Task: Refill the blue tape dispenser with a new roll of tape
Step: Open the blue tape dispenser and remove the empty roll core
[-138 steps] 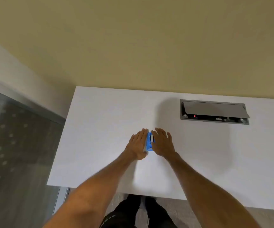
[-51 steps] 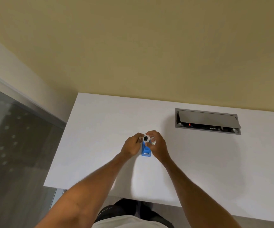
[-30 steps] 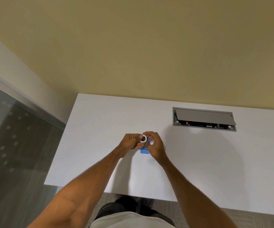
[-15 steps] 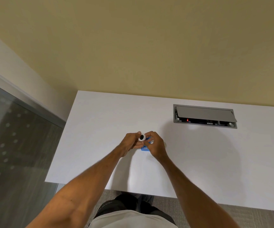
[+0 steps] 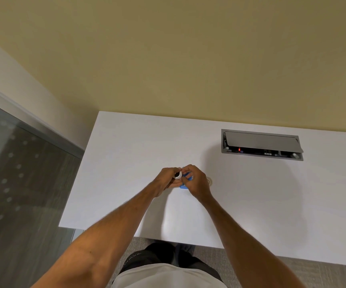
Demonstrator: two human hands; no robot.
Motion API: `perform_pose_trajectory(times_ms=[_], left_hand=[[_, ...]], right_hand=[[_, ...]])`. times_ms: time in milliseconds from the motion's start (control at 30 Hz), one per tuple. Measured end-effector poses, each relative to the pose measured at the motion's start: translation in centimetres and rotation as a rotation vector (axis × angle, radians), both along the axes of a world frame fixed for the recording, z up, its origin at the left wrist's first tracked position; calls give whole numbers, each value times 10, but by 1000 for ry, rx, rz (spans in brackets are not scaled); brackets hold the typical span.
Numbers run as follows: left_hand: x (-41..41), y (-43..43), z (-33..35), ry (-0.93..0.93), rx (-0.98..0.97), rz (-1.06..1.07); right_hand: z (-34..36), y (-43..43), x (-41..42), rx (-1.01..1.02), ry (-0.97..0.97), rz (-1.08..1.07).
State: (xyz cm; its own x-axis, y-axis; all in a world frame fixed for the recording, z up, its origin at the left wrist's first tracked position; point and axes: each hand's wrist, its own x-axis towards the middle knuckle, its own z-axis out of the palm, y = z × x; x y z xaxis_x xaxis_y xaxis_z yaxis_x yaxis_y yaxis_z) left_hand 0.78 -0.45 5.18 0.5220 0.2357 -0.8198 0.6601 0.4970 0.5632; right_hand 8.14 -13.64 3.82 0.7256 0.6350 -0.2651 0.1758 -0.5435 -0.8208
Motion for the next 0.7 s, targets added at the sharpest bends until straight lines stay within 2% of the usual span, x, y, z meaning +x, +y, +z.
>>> perform_pose_trajectory(times_ms=[200, 400, 600, 700], left_hand=[[4, 1, 3, 1, -20, 29], [3, 4, -5, 95, 224, -114], [0, 4, -6, 107, 209, -106], [-1, 7, -13, 48, 202, -128]], right_hand=[[-2, 0, 3, -23, -18, 3], [-1, 2, 9, -134, 5, -3], [-5, 5, 17, -236, 23, -25], [-12, 4, 20, -268, 23, -10]])
